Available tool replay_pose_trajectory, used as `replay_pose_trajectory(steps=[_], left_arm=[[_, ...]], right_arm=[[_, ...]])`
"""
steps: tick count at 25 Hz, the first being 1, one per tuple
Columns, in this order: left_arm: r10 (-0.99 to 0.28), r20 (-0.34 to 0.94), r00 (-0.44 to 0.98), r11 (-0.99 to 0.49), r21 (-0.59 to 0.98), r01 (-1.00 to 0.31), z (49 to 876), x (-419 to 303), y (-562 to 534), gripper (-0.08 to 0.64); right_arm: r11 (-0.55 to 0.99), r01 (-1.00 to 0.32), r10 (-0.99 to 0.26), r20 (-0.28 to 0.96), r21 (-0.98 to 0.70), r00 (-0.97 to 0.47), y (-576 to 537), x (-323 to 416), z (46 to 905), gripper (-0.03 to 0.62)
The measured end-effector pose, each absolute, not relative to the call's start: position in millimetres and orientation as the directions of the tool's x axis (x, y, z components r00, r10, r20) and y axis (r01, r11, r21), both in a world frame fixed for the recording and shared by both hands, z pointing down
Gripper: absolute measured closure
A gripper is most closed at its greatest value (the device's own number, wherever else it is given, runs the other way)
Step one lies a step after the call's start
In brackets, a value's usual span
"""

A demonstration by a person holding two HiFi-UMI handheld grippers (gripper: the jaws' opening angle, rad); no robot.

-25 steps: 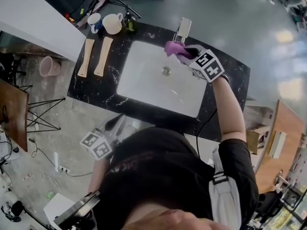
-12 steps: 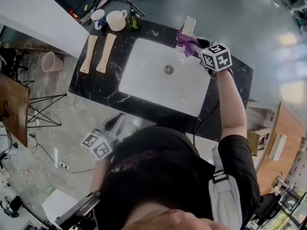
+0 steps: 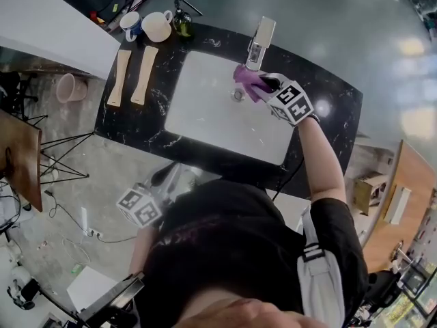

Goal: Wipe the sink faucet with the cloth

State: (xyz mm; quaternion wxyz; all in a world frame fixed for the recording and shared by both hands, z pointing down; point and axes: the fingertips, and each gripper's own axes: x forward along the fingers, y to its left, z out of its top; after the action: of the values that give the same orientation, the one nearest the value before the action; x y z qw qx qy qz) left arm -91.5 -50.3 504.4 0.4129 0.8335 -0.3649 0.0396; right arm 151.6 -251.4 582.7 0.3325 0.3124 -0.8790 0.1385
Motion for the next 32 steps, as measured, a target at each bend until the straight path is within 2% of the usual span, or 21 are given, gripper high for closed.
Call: replay_pose_trajectory(steps=[6, 8, 14, 16, 20, 22, 27, 32], left_arm=[[-0.589, 0.411, 0.696, -0.334, 0.661, -0.672, 515.0, -92.7, -47.1, 0.560], [-0.595, 0.420, 0.685, -0.317, 0.661, -0.680, 516.8, -93.3, -46.6, 0.560], [-0.587, 0.431, 0.685, -0.317, 0.657, -0.684, 518.6, -91.3, -46.2, 0.560], [-0.579, 0.429, 0.693, -0.333, 0.651, -0.682, 518.1, -91.3, -45.1, 0.560], [-0.575, 0.406, 0.711, -0.376, 0.641, -0.670, 512.3, -101.4, -44.6, 0.560], [-0.574, 0.391, 0.720, -0.397, 0.636, -0.662, 506.2, -111.0, -40.3, 0.560], [-0.576, 0.339, 0.744, -0.445, 0.633, -0.633, 484.4, -154.0, -28.6, 0.560], [-0.534, 0.255, 0.806, -0.518, 0.655, -0.550, 473.4, -190.2, -13.7, 0.560]], right_arm=[[0.577, -0.811, -0.628, 0.583, -0.094, -0.515, -341.0, 193.7, 568.9, 0.499], [0.534, -0.835, -0.639, 0.584, -0.131, -0.500, -355.9, 202.0, 571.9, 0.495], [0.527, -0.840, -0.652, 0.573, -0.128, -0.496, -357.2, 198.7, 578.0, 0.496], [0.504, -0.854, -0.649, 0.597, -0.126, -0.471, -356.7, 197.3, 586.6, 0.497], [0.415, -0.905, -0.598, 0.721, -0.094, -0.350, -353.6, 198.8, 615.4, 0.499], [0.396, -0.916, -0.609, 0.729, -0.063, -0.313, -351.6, 197.6, 614.9, 0.499], [0.251, -0.941, -0.709, 0.619, -0.225, -0.338, -315.9, 202.7, 593.0, 0.499], [0.115, -0.904, -0.804, 0.496, -0.412, -0.329, -216.3, 193.1, 555.0, 0.497]])
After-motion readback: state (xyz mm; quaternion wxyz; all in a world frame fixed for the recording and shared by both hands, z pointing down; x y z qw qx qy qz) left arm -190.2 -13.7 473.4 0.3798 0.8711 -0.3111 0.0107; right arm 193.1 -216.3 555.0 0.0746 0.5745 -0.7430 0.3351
